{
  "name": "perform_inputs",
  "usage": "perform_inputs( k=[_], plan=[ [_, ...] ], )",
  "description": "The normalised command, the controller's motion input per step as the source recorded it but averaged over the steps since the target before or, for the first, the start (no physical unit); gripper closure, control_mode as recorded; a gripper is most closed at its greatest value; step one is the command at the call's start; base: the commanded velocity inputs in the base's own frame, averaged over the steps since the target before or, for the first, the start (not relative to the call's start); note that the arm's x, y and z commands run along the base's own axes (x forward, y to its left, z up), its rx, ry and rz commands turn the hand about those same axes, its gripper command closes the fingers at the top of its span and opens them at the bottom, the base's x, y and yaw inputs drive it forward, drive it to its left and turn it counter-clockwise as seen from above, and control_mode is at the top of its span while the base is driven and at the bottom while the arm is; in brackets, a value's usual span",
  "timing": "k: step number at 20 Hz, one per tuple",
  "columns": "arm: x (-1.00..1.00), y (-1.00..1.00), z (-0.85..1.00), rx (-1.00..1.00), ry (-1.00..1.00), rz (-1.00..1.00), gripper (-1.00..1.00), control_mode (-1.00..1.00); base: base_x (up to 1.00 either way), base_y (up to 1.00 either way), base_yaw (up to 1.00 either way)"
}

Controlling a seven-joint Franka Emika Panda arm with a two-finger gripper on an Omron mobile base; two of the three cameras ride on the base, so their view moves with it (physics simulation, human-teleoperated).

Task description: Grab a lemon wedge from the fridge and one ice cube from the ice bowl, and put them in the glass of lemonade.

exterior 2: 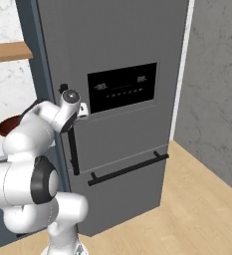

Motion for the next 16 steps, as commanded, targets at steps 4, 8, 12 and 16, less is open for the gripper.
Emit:
perform_inputs(
  k=[4, 8, 12, 16],
  plan=[
    [0.18, 0.31, -0.27, 0.01, 0.0, 0.0, -1.0, -1.0, 0.0, 0.0, 0.0],
    [0.14, 0.48, -0.17, 0.0, 0.01, 0.0, 1.0, -1.0, 0.0, 0.0, 0.0],
    [0.02, 0.62, -0.01, 0.0, 0.0, -0.07, 1.0, -1.0, 0.0, 0.0, 0.0],
    [0.08, 0.34, 0.0, 0.0, 0.0, -0.09, 1.0, -1.0, 0.0, 0.0, 0.0]
  ],
)
